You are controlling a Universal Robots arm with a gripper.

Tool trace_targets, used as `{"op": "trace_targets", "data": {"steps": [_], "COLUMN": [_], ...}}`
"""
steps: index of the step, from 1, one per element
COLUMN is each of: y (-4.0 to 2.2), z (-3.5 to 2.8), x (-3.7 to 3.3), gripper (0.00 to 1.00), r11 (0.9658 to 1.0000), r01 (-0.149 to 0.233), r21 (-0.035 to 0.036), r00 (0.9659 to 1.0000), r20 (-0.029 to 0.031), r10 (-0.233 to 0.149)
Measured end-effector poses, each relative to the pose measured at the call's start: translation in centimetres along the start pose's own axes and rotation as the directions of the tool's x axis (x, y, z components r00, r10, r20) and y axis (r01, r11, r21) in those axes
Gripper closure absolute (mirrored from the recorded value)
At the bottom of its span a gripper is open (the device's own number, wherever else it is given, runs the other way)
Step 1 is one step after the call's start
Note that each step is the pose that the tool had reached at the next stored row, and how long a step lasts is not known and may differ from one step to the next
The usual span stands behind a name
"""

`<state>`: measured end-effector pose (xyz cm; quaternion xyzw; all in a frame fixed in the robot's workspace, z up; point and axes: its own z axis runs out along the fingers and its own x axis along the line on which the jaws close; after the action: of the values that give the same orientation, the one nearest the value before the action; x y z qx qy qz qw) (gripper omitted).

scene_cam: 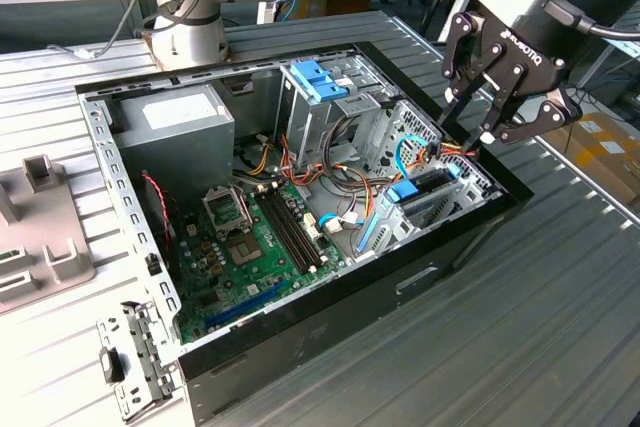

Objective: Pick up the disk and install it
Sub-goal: 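Insert the disk into the insertion slot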

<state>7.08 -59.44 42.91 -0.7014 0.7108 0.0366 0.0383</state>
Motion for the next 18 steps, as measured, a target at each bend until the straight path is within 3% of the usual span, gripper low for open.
{"op": "trace_targets", "data": {"steps": [5, 12, 18], "y": [0.0, 0.0, 0.0], "z": [0.0, 0.0, 0.0], "x": [0.0, 0.0, 0.0], "gripper": [0.57, 0.88, 0.89], "r11": [1.0, 1.0, 1.0], "r01": [0.0, 0.0, 0.0], "r21": [0.0, 0.0, 0.0], "r00": [1.0, 1.0, 1.0], "r20": [0.0001, 0.0002, 0.0002], "r10": [0.0, 0.0, 0.0]}}
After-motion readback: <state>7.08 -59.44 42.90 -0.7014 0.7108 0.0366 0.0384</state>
